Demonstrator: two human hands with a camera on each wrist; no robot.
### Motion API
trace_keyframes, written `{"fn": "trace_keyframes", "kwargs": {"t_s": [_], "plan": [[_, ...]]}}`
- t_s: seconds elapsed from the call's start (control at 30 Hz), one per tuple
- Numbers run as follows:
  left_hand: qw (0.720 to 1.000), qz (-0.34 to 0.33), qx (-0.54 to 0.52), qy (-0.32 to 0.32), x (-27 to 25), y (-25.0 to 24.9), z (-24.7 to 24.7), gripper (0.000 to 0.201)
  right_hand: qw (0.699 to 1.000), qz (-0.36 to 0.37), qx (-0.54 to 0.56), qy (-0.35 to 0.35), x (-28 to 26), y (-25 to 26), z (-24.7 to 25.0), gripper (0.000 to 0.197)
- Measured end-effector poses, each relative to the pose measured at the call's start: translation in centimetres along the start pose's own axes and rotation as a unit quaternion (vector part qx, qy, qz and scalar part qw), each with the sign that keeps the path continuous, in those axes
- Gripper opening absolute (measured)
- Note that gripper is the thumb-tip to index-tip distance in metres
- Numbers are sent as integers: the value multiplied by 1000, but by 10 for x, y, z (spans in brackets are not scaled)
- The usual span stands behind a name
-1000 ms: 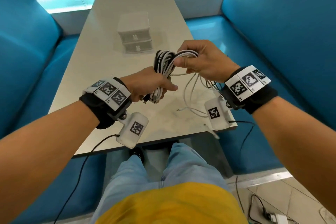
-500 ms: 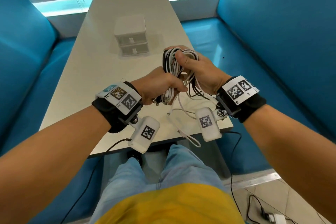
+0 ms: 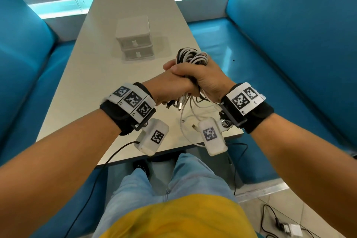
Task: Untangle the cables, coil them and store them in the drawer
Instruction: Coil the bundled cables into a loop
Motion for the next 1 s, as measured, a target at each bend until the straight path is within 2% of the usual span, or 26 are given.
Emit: {"fn": "trace_keyframes", "kwargs": {"t_s": [0.17, 0.23, 0.37, 0.53, 0.6, 0.67, 0.77, 0.9, 1.0], "plan": [[997, -38, 11, -69, 3, 0, 12, 23, 992, 89, -30, -83, 2, 9, 4, 12], [992, -32, -22, -117, 1, 6, 21, 20, 985, 125, -30, -116, 3, 14, 6, 12], [977, -31, -87, -191, 1, 15, 31, 46, 984, 128, 2, -128, 6, 13, 5, 24], [983, -40, -62, -168, -1, 12, 27, 16, 990, 81, 22, -117, 10, 5, 4, 44], [987, -36, -27, -157, 1, 14, 28, 17, 991, 61, 12, -115, 11, 0, 7, 43], [993, -30, 22, -111, 4, 17, 27, 21, 993, 50, -10, -103, 10, -2, 7, 43], [997, -30, 41, -55, 4, 17, 27, 16, 994, 44, -37, -97, 10, -3, 7, 62], [996, -51, 36, -66, 1, 13, 35, 9, 992, 31, -71, -97, 15, -5, 9, 80], [994, -58, 25, -94, 3, 17, 35, 7, 994, 8, -73, -84, 16, -9, 10, 82]]}}
Point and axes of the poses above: each hand's wrist, its own x-axis towards the middle knuckle, its own z-axis out of the back of the hand, y = z × x, the point moved 8 cm from there along x, towards the middle knuckle, and after that the axes turned 12 degrees about x, right-handed, at the moved point
